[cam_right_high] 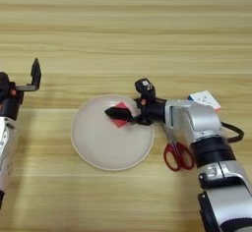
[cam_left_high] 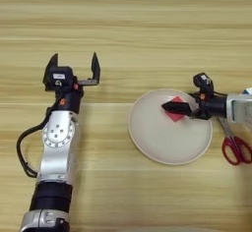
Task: Move the objects on the table
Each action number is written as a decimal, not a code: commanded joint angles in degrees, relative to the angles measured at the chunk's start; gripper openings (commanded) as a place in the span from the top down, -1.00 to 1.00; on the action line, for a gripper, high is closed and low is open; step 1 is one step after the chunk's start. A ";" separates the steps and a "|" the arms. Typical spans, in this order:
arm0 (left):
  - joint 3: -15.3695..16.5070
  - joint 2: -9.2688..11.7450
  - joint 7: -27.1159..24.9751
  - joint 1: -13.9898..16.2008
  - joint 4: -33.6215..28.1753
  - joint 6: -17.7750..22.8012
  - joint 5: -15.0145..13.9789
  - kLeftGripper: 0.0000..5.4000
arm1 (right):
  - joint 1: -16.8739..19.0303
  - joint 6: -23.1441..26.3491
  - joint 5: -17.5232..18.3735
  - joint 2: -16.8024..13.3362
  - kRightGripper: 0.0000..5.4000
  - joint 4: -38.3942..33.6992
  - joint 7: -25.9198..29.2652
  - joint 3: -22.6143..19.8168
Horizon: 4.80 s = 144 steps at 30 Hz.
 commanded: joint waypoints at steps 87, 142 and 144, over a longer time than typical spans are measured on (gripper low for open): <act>0.39 -0.02 0.29 -1.54 2.99 -2.46 0.36 -1.00 | 18.08 -19.25 2.81 -5.98 -0.98 -38.15 -11.38 -12.00; 1.37 0.96 -0.29 -3.00 5.98 -4.21 -0.06 -1.00 | 19.50 -34.36 -3.27 -13.56 -0.52 0.23 -7.93 -20.21; 1.36 0.97 -0.31 -3.00 5.99 -4.21 -0.05 -1.00 | 19.43 -34.32 -3.36 -13.58 -0.47 0.37 -8.06 -20.15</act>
